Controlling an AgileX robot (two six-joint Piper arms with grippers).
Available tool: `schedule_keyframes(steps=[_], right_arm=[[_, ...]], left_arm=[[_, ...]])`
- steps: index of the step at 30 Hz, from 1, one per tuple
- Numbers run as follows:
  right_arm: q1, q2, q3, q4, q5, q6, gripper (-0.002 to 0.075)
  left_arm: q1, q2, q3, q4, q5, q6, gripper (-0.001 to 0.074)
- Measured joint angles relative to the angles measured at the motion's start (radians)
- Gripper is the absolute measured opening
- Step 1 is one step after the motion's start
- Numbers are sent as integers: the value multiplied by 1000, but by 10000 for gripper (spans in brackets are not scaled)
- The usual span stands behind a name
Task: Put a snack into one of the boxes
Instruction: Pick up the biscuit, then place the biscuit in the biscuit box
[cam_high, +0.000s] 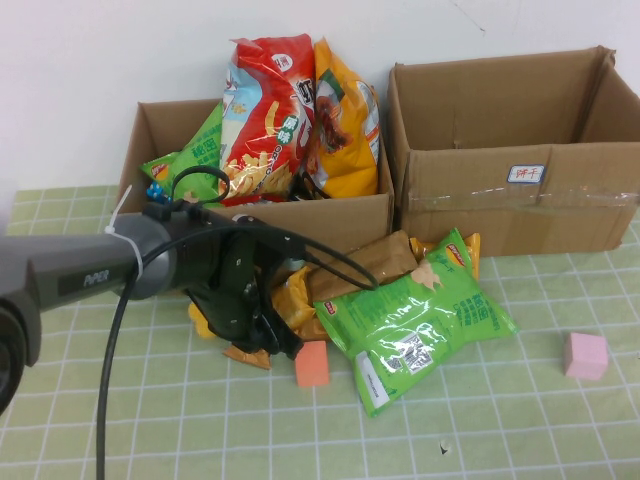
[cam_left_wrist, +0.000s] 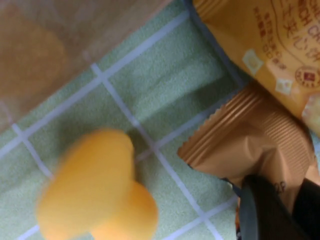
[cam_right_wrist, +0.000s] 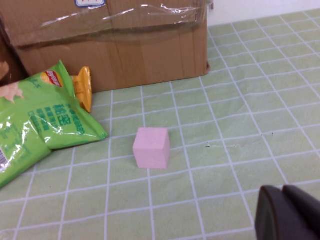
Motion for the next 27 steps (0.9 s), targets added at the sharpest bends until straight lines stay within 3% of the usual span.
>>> schedule_keyframes(steps=[7,15,19,22,27], right_arm=[[0,0,0,0,0,0,-2],[0,0,0,0,0,0,-2],[0,0,0,0,0,0,-2],[0,0,0,0,0,0,-2],[0,0,0,0,0,0,-2]], left_arm=[[0,-77,0,0,79,44,48],[0,-326,19,-29,127,59,36],[0,-476,46,-136,136,142,36],[-3,-568,70,-267,78,234,36],[-67,-635,83,-485,-174,417,36]])
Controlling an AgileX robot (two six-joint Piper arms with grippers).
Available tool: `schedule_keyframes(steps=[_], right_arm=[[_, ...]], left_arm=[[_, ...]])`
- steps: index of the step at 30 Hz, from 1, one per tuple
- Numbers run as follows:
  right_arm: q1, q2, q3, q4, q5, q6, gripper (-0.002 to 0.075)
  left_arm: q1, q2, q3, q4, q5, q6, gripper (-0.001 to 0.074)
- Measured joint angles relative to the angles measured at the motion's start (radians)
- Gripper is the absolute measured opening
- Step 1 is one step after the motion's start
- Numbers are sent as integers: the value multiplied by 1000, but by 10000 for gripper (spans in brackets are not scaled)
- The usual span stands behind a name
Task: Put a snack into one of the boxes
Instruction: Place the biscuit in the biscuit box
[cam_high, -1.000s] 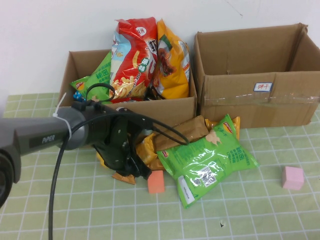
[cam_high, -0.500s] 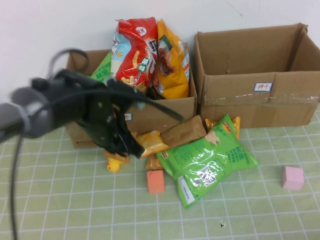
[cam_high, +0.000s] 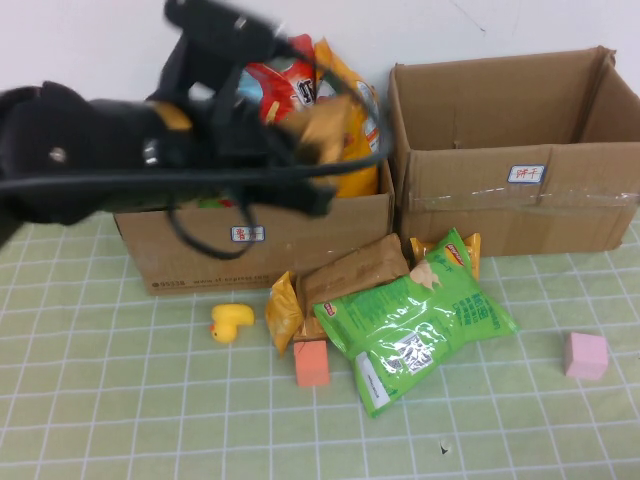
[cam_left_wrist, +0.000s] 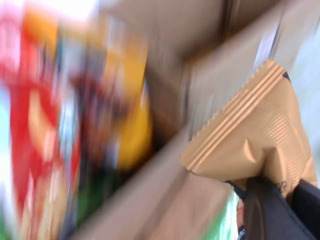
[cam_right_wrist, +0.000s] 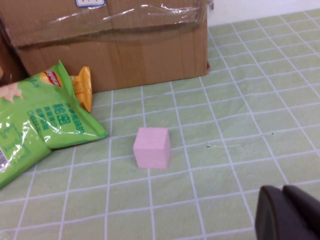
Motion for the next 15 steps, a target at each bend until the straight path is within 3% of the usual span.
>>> schedule_keyframes(steps=[9,15], right_arm=[[0,0,0,0,0,0,-2],[0,0,0,0,0,0,-2]], left_arm=[[-169,181,-25,-100,-548,115,35],[-194,407,-216,-79,-707,115,32]])
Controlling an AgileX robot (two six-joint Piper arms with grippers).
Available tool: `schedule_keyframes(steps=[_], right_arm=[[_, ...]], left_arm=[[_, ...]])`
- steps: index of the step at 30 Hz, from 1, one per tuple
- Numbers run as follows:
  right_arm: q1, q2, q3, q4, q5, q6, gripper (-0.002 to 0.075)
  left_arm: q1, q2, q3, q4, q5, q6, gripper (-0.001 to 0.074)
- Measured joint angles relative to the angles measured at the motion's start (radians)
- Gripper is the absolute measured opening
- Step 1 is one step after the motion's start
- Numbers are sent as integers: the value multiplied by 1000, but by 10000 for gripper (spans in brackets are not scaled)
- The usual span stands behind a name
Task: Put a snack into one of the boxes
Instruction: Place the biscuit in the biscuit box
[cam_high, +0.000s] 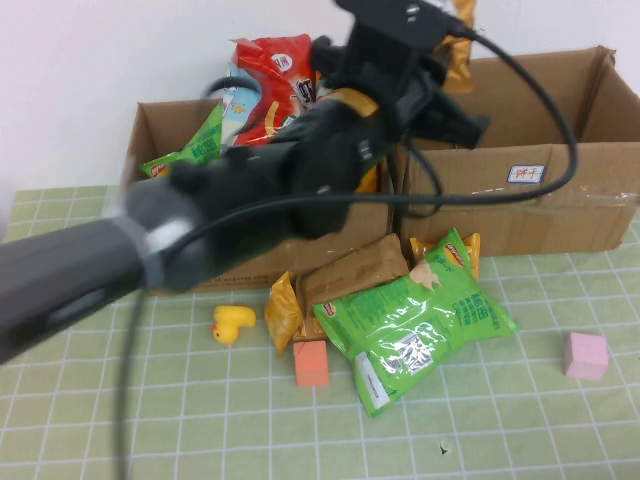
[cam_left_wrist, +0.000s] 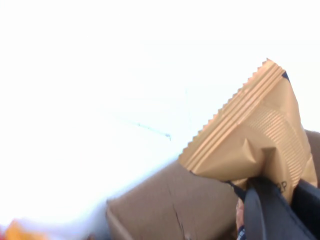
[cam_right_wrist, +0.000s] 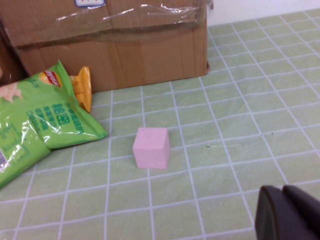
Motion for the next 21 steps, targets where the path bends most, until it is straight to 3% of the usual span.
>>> schedule_keyframes(steps=[5,13,21], right_arm=[[0,0,0,0,0,0,-2],[0,0,0,0,0,0,-2],[0,0,0,0,0,0,-2]], left_arm=[[9,207,-246,0,37,-9,32],[72,481,-664,3,362,-75,56],[82,586,-763,16,404,-83,55]])
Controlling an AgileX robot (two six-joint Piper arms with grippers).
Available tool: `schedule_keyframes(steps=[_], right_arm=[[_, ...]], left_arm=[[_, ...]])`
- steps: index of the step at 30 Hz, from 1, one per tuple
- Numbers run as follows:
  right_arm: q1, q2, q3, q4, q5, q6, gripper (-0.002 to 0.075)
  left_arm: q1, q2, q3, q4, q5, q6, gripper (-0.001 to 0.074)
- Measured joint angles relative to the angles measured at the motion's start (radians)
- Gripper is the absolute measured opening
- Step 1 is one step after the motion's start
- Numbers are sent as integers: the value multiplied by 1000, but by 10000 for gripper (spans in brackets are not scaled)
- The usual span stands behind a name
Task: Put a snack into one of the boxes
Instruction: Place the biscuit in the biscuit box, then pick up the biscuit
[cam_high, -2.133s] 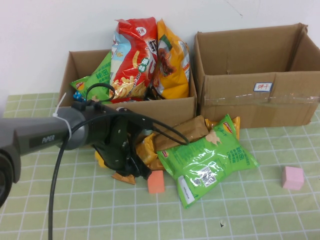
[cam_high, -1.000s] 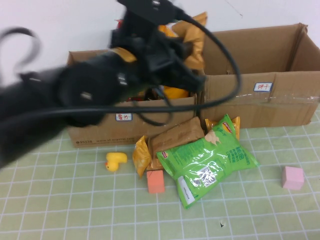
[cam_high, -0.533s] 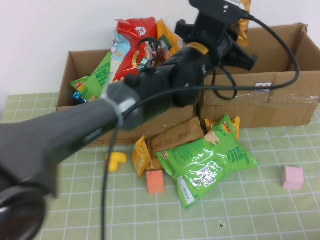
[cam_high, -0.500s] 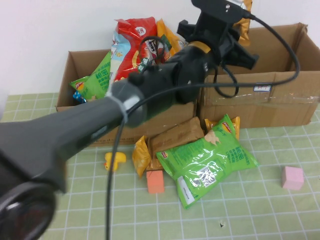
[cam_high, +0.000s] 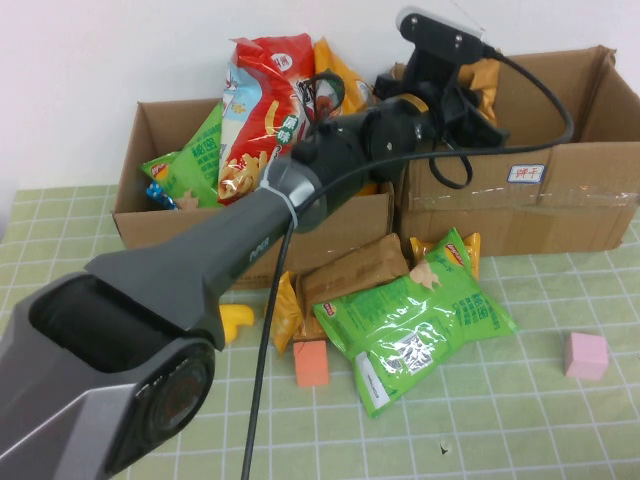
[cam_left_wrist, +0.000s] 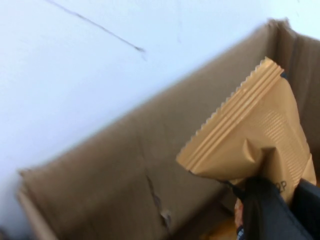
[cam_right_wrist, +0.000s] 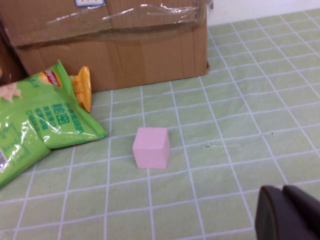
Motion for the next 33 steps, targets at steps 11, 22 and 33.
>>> schedule_keyframes(steps=[11,22,33], right_arm=[[0,0,0,0,2,0,-2],[0,0,0,0,2,0,-2],[0,0,0,0,2,0,-2]], left_arm=[[10,0,-8,2,-31,0,53],[30,0,-12,4,184,0,516],[91,-232,-33,169,571,-2,199]])
